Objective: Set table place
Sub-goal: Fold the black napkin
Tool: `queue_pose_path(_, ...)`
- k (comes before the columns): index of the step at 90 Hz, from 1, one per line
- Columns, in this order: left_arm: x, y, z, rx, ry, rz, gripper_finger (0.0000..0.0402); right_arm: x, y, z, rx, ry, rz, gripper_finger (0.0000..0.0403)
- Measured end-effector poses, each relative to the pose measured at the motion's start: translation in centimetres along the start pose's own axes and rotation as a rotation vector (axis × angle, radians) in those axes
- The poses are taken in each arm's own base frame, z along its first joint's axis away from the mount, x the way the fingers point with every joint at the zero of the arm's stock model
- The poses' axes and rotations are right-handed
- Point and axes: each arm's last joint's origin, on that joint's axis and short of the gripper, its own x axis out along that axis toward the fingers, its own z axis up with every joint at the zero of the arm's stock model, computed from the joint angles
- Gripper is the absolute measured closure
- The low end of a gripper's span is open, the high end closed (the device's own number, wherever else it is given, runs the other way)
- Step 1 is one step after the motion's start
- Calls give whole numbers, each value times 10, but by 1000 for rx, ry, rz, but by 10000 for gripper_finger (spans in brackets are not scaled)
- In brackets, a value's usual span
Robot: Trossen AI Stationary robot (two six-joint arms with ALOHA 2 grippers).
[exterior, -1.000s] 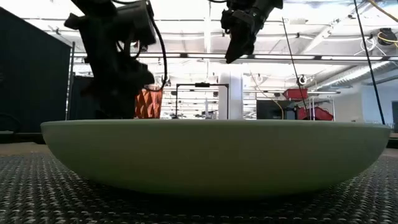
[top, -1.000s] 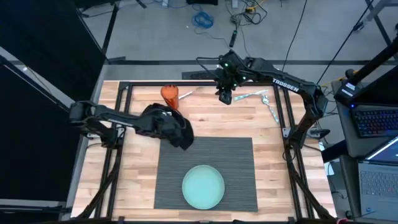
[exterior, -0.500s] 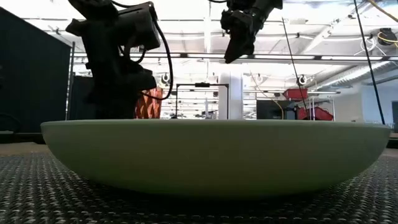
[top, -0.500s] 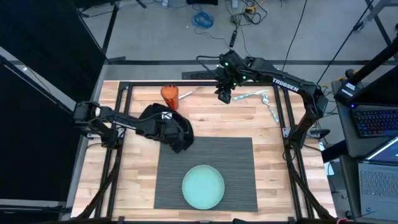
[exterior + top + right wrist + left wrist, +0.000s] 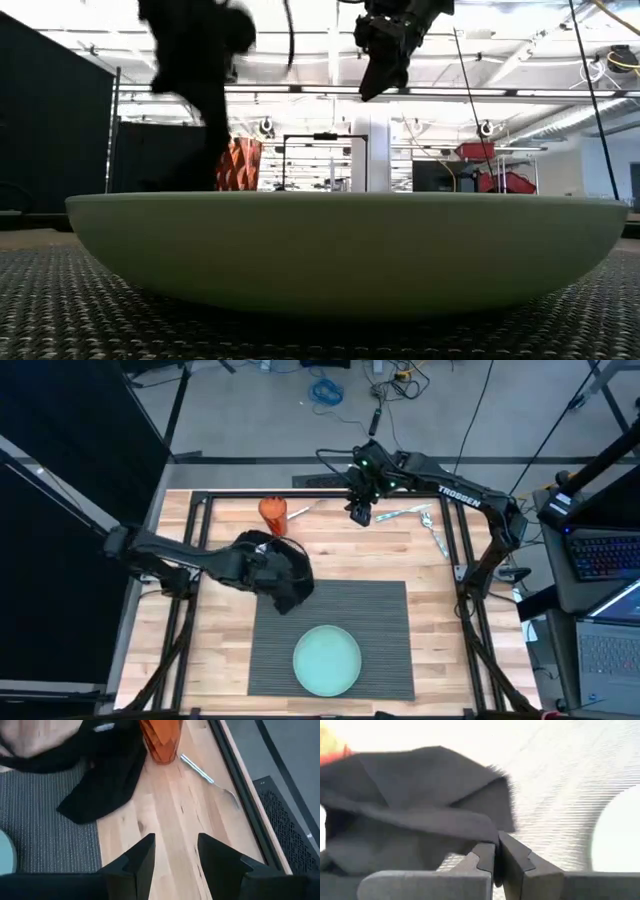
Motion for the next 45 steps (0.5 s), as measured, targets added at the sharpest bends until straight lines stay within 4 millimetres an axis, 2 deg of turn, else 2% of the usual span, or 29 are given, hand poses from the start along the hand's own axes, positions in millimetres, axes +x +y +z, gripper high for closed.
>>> queue_pose_path(12, -58, -3, 15, -14, -173, -117, 401, 8, 1, -6, 1, 25, 13, 268)
queue_pose_path(25, -109, 9, 24, -77, -371, -147, 402, 32, 10, -21, -17, 56, 135, 268)
queue_pose_path(36, -133, 21, 26, -128, -485, -124, 401, 54, 22, -32, -25, 31, 301, 268)
queue_pose_path(45, -141, 30, 23, -144, -525, -81, 401, 67, 37, -37, -42, 3, 376, 268)
